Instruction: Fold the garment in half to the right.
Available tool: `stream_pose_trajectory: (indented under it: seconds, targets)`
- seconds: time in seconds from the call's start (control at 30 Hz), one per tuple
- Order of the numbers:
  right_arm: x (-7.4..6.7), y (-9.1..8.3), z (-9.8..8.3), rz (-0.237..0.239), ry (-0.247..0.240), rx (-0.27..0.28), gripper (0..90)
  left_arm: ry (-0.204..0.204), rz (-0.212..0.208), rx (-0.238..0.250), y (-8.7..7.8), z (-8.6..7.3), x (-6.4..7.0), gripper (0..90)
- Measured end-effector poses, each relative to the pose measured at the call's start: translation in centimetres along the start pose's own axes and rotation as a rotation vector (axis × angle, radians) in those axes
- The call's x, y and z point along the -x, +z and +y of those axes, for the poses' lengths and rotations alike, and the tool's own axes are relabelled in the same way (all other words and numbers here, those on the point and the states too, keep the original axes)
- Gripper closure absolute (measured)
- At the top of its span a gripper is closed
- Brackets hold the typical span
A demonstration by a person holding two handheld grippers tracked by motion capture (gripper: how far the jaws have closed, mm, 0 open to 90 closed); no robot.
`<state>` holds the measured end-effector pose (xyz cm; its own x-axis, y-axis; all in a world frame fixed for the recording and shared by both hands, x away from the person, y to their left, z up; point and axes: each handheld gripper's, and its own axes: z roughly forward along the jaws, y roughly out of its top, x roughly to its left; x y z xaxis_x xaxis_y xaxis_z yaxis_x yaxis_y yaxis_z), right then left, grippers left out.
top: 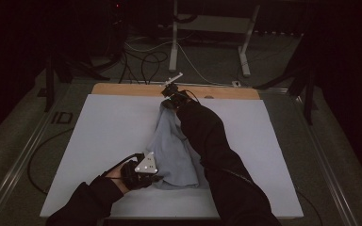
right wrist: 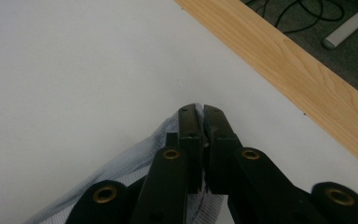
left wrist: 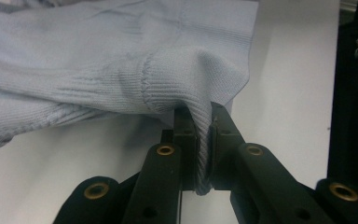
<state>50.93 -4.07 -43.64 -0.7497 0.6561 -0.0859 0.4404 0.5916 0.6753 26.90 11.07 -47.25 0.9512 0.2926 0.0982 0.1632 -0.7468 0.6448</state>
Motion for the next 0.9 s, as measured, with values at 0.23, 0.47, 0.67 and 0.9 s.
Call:
stream_pose_trajectory:
  seconds: [0.23,0.47,0.67,0.9]
  targets:
    - [0.7,-1.0,-0.5,0.002,0.019,0.018,87.6,0.025,-0.013,-0.002,0.2,1.1,0.1,85.9]
    - [1.7,-2.1,-1.2,-0.008,0.047,0.026,87.6,0.056,-0.023,-0.005,0.4,2.4,-0.1,85.9]
    - [2.7,-2.9,-1.9,-0.019,0.057,0.032,87.6,0.084,-0.037,-0.013,0.9,3.8,-0.1,85.9]
    - [3.9,-3.8,-2.7,-0.025,0.072,0.038,87.5,0.123,-0.057,-0.014,1.7,5.7,0.0,85.9]
